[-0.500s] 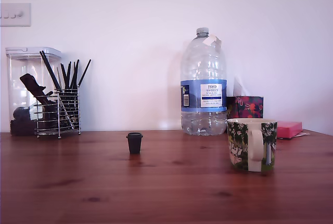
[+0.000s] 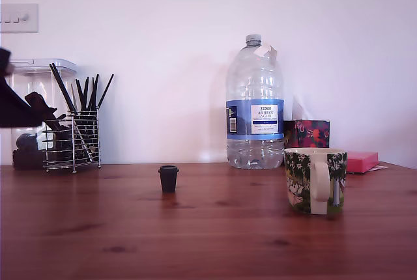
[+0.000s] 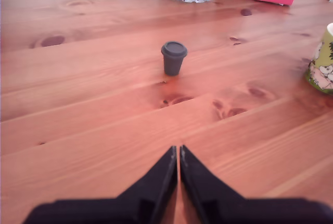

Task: Pick up the coffee capsules from the table one by one and drop them inside the nearest coffee cup

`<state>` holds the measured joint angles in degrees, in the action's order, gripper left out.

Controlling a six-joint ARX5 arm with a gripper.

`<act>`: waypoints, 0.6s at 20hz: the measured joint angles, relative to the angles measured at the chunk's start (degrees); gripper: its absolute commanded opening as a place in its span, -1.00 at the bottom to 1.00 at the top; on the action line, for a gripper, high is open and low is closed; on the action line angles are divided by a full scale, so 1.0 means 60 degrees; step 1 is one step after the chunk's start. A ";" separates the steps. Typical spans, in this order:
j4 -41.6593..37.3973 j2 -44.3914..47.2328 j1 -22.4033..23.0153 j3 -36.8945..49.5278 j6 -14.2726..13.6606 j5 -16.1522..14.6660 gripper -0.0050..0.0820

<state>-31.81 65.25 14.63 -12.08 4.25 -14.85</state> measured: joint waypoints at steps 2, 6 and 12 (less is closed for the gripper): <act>-0.0390 0.0310 0.0087 0.0000 -0.0007 -0.0047 -0.51; -0.1362 0.0736 0.0415 -0.0004 -0.0219 -0.0525 0.88; -0.2528 0.1639 0.0554 -0.0004 -0.1209 -0.0219 0.90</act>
<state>-46.98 75.09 17.96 -12.10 -3.01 -16.16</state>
